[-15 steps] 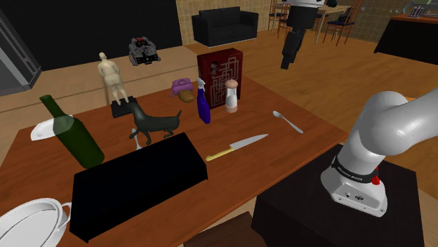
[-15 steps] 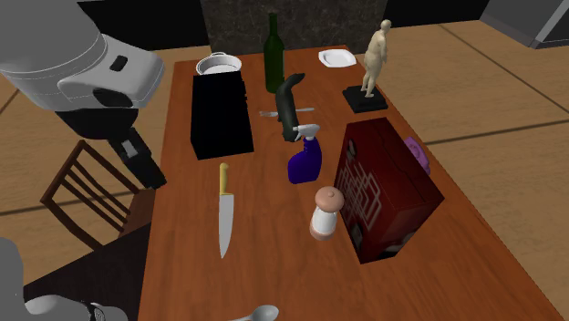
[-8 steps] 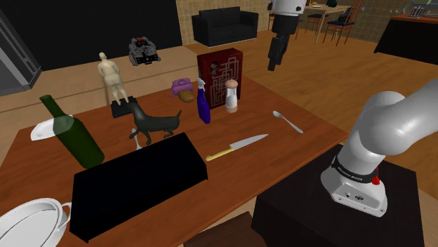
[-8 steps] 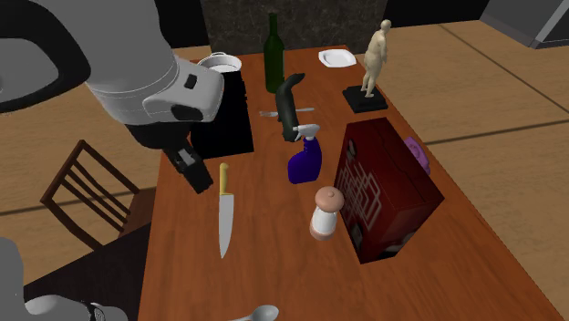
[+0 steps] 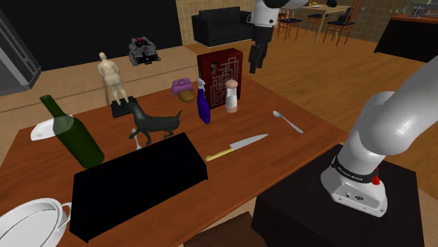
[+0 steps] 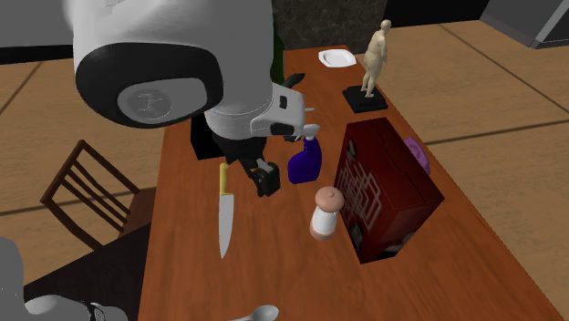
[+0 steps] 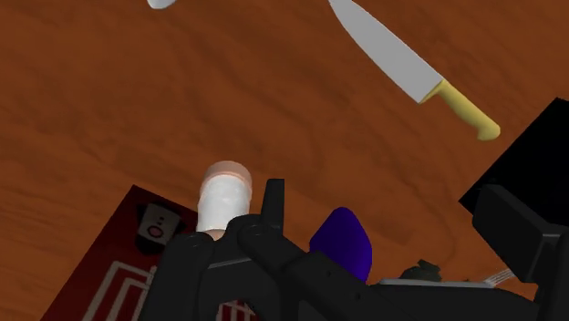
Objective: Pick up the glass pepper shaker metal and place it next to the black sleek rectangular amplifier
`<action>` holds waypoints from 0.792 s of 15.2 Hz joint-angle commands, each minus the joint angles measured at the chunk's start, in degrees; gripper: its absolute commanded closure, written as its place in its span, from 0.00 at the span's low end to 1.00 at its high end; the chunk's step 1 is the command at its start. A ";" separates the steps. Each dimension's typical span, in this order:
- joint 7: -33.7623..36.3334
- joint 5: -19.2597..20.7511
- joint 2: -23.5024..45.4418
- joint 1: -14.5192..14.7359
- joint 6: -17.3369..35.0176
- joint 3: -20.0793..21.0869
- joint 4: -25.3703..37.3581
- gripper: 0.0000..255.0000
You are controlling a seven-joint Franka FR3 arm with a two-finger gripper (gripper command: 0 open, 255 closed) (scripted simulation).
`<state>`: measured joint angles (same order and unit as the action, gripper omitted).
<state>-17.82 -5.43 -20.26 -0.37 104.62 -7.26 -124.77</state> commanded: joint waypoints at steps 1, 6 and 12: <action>-1.91 -0.33 4.54 -0.07 1.49 -1.00 2.56 0.00; -6.08 -2.02 16.00 -0.35 3.51 -2.72 10.76 0.00; -10.56 -4.77 30.25 -1.59 3.50 -3.72 23.43 0.00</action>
<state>-27.61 -9.63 7.15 -1.71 108.11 -10.88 -103.89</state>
